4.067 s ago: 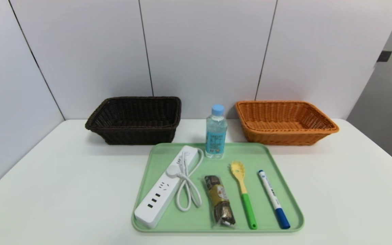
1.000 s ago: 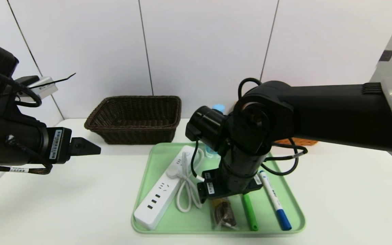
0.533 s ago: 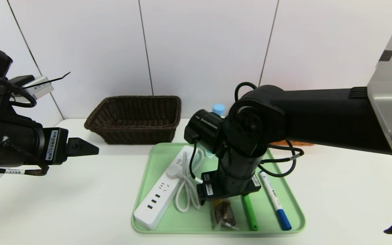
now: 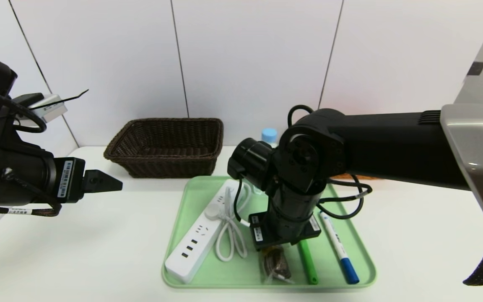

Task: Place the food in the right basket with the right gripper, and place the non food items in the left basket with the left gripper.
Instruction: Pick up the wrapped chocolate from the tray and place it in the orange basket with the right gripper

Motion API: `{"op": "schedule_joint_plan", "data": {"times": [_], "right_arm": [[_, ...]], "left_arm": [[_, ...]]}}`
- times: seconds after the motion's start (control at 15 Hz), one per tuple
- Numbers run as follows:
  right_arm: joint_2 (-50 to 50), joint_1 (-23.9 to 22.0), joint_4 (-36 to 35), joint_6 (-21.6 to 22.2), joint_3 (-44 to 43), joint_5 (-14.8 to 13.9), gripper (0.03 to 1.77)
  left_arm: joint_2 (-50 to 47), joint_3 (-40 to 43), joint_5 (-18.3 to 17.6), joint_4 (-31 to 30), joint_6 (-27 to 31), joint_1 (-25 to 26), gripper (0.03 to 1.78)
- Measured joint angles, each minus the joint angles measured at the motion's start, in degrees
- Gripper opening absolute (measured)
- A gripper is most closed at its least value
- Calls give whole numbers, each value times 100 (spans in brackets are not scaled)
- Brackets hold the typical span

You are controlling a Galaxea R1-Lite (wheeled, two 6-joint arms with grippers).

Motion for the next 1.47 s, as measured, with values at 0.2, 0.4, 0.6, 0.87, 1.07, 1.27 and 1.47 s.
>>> {"op": "schedule_joint_plan", "data": {"times": [0.2,0.4,0.6,0.87,1.07,1.27,1.47], "right_arm": [[23,-27,2,15,7,5,81],[20,-94,2,15,27,11,7],[9,-144,15,15,41,44,7],[-138,-155,24,-30,-50,62,7],[-499,-144,-2,-96,-116,157,7],[-1030,-217,-146,-295,-288,402,7],[-1537,-689,-925,-379,-362,341,7]], "left_arm": [[18,-7,0,-28,1,0,169],[35,-27,2,-32,1,0,169],[44,-27,0,-32,1,0,169],[63,-77,2,-30,17,0,169],[85,-171,5,-41,9,0,169],[90,-190,5,-83,11,0,169],[90,-182,0,-83,11,0,169]]}}
